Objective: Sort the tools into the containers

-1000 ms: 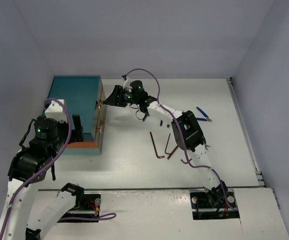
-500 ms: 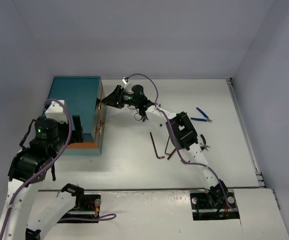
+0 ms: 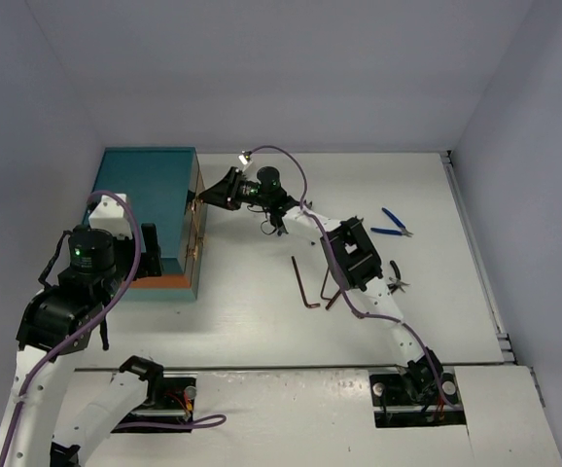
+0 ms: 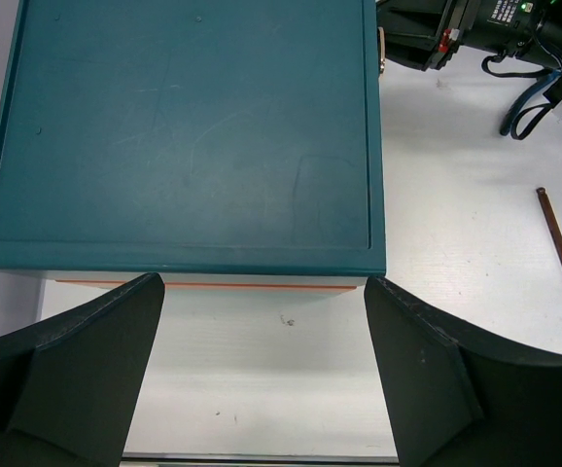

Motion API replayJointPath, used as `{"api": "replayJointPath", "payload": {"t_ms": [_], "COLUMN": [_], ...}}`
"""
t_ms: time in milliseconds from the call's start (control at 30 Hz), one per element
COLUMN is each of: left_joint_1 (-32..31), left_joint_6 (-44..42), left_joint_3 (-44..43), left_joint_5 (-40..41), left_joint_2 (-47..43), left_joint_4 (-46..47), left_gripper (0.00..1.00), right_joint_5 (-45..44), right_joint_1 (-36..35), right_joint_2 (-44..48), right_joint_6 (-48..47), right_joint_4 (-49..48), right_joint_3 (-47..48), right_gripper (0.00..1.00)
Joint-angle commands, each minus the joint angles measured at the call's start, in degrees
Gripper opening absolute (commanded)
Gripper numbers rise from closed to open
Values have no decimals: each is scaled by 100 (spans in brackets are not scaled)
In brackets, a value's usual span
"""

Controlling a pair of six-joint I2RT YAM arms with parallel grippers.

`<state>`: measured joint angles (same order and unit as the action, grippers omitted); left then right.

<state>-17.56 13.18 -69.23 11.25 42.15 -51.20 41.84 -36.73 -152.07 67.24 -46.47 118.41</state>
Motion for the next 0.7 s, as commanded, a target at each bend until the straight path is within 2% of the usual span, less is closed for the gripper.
{"api": "replayJointPath", "payload": {"t_ms": [0,367,667], "left_joint_1": [16,7,12], "left_joint_6": [-123,-320,-255], "left_joint_3": [-240,-310,-271], "left_joint_5": [71,-38,-138], "left_joint_2": [59,-51,-98], "left_joint_4": [154,84,84], "left_gripper": [81,81,81], "right_joint_5": [89,-91,53], "right_joint_1": [38,184,706], "right_joint_2": [739,2241,2736], "right_joint_6": [-344,-967,-1159], "right_joint_4": [-923,-1065,-1081], "right_joint_3": [-322,-2468,-3410], "right_gripper": [0,0,1]}}
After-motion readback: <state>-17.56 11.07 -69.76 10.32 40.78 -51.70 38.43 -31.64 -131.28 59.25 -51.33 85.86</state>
